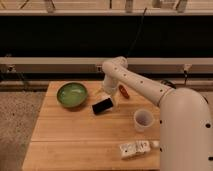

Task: Place the eraser on the white sponge

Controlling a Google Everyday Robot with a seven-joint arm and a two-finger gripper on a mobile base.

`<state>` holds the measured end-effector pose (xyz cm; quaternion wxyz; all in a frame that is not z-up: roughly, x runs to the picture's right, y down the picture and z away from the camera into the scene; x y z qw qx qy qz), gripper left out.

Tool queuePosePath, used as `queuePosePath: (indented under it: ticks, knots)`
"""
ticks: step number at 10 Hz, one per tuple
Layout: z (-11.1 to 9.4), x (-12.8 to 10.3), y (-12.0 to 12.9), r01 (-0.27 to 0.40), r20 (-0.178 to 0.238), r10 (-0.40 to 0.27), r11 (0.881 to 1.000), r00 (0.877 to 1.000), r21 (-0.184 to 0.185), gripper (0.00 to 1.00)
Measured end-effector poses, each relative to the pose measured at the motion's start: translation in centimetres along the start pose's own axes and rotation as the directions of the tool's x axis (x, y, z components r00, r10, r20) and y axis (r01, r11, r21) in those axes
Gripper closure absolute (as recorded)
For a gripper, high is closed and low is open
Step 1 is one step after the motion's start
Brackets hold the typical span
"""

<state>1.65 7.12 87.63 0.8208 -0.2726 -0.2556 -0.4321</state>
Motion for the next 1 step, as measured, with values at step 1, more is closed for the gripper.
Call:
queuePosePath:
  ticks: [1]
  knots:
    - [-0.01, 0.02, -0.05, 0.005, 0.000, -0.005, 1.000, 1.000, -0.001, 0.20]
